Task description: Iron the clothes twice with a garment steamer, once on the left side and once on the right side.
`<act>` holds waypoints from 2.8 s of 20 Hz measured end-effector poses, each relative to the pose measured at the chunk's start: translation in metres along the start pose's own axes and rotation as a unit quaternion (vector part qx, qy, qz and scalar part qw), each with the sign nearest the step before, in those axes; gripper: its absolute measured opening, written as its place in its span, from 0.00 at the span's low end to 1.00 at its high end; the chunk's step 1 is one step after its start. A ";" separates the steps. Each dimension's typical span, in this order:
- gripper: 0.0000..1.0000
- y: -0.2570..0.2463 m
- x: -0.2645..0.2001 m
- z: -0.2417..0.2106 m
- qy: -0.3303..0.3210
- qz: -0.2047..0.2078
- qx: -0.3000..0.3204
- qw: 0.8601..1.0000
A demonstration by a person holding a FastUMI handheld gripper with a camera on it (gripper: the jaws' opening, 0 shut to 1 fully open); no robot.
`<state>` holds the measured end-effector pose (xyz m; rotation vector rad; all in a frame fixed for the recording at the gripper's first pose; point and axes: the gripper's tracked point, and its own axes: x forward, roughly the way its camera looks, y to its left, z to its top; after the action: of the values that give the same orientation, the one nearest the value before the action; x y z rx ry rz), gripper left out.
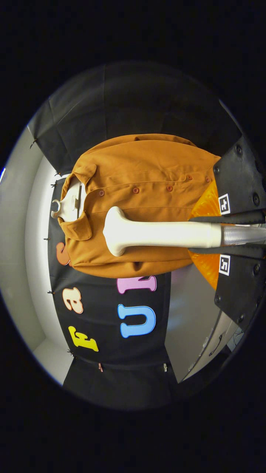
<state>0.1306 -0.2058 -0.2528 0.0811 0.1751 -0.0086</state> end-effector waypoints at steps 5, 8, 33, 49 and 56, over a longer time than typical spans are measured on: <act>0.24 -0.003 -0.006 -0.035 0.034 -0.007 0.004 0.999; 0.24 -0.005 -0.011 -0.058 0.057 -0.010 0.004 0.998; 0.24 0.018 -0.087 -0.040 0.062 -0.030 0.013 0.998; 0.24 -0.035 -0.078 0.195 -0.129 -0.036 0.001 0.991; 0.24 -0.111 -0.047 0.182 -0.127 -0.065 0.023 0.990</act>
<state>0.1147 -0.3310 -0.0750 0.1134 -0.0746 -0.1517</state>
